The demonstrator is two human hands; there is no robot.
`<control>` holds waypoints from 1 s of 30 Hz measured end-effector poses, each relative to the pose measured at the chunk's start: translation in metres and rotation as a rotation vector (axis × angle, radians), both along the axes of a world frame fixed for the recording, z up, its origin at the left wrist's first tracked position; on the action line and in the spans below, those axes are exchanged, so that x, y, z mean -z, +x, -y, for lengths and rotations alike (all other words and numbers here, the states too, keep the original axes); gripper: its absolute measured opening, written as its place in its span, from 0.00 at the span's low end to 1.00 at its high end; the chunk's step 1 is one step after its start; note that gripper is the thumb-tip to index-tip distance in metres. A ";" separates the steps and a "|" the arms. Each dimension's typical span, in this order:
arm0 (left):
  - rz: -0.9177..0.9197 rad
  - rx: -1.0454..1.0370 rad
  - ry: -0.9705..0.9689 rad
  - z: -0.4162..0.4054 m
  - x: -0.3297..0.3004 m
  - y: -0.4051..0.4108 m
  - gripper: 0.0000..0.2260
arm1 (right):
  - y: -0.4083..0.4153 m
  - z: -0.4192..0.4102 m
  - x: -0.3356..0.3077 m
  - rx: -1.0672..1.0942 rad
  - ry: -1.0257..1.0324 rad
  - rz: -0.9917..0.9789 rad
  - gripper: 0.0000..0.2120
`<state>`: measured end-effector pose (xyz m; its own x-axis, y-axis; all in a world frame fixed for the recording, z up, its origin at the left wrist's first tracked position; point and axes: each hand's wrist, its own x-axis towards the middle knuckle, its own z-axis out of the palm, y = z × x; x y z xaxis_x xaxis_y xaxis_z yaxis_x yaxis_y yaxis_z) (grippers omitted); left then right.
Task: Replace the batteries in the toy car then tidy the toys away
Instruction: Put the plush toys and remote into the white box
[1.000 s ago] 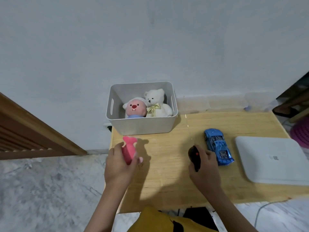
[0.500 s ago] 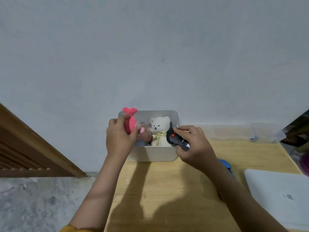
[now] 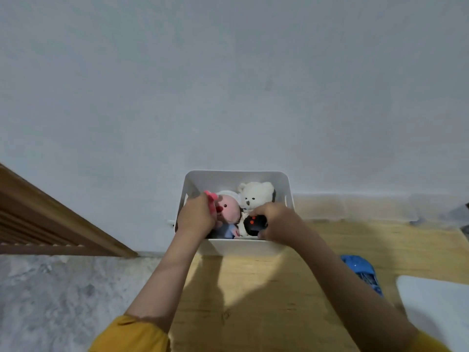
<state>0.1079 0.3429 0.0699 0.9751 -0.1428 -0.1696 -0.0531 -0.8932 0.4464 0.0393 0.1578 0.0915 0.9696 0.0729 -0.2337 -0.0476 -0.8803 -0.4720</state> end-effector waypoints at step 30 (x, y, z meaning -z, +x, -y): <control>0.261 0.183 -0.315 0.121 -0.011 -0.186 0.23 | -0.197 0.129 0.010 0.370 0.270 0.397 0.16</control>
<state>-0.0777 0.2217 0.0814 0.9332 -0.3227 0.1581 -0.3449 -0.6808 0.6461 -0.1572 0.0286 0.0816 0.9512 -0.2792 0.1311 -0.1018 -0.6856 -0.7208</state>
